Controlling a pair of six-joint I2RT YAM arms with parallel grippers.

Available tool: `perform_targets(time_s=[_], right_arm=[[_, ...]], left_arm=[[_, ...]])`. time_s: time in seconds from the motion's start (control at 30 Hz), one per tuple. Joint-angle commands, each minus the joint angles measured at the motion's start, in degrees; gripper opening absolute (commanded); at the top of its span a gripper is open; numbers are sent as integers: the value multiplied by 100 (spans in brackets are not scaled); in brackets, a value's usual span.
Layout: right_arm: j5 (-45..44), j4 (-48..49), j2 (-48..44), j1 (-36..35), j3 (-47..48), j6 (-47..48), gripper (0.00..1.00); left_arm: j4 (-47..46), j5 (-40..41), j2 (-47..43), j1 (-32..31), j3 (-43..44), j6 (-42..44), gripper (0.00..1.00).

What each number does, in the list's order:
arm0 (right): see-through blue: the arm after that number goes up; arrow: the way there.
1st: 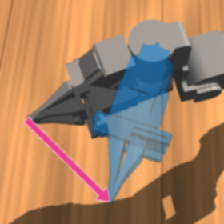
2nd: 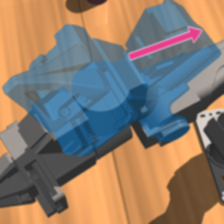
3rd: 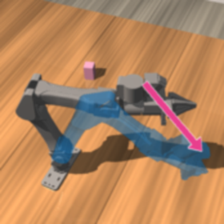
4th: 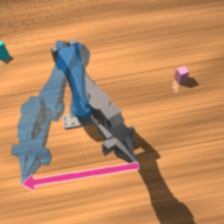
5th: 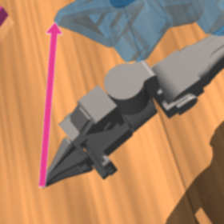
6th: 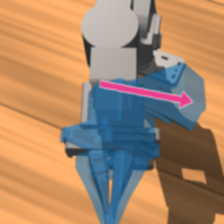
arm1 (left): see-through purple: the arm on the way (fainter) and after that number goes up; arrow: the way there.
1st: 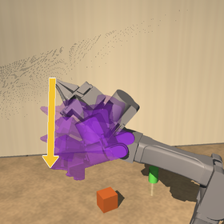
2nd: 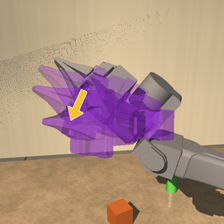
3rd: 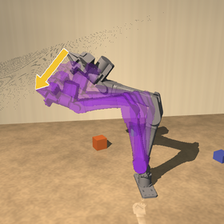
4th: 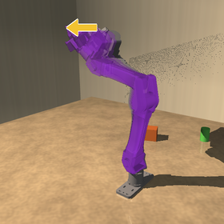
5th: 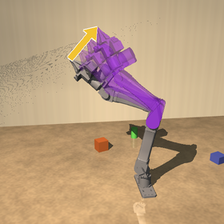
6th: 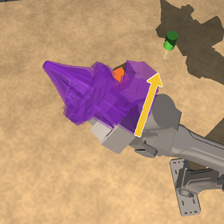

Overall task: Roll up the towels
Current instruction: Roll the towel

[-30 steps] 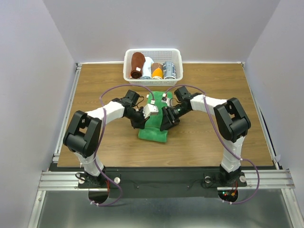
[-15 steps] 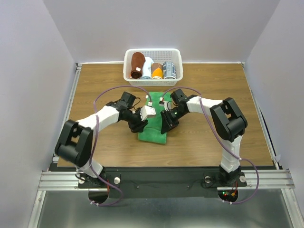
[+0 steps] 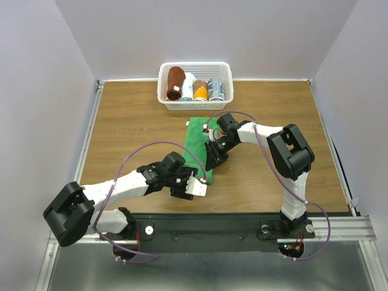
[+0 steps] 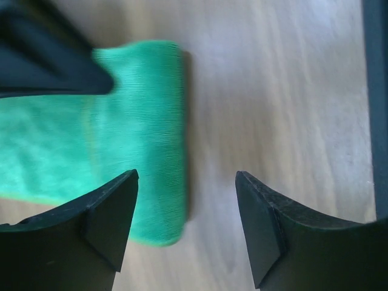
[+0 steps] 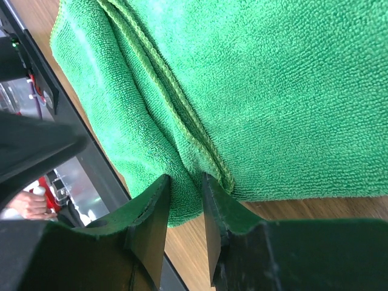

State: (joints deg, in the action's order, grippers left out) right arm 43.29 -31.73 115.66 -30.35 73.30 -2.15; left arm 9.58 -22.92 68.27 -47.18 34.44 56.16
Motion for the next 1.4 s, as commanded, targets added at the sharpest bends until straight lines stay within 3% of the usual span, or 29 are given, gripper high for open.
perform_targets(time_s=[0.0, 0.27, 0.43, 0.57, 0.7, 0.77, 0.87, 1.03, 1.2, 1.37], right_arm=[[-743, 35, 308, -68, -52, 373, 35], [-638, 44, 326, -68, -149, 417, 35], [-611, 35, 361, -68, -123, 426, 35], [-628, 26, 326, -68, -96, 435, 35], [-681, 26, 238, -59, -114, 435, 35], [-690, 17, 116, -42, -123, 461, 36], [-725, 9, -253, 46, -193, 461, 46], [-971, -18, -1061, 494, -290, 365, 90], [-928, -62, -2176, 1196, -491, 417, 100], [-945, -62, -3214, 1593, -782, 759, 100]], left_arm=[[-1176, 762, 19, -317, -358, 246, 75], [-1968, 1131, 230, -406, -692, 255, 73], [-2048, 1131, 546, -433, -772, 316, 66], [-2005, 1070, 871, -433, -719, 386, 55], [-1312, 763, 1171, -441, -289, 352, 35], [-715, 509, 1293, -441, 79, 264, 31], [392, 8, 1496, -433, 756, 124, 23], [1772, -975, 1917, -406, 1617, -289, 12], [2327, -1933, 2506, 23, 2005, -553, 6], [2592, -2305, 3208, 612, 2426, -667, 4]])
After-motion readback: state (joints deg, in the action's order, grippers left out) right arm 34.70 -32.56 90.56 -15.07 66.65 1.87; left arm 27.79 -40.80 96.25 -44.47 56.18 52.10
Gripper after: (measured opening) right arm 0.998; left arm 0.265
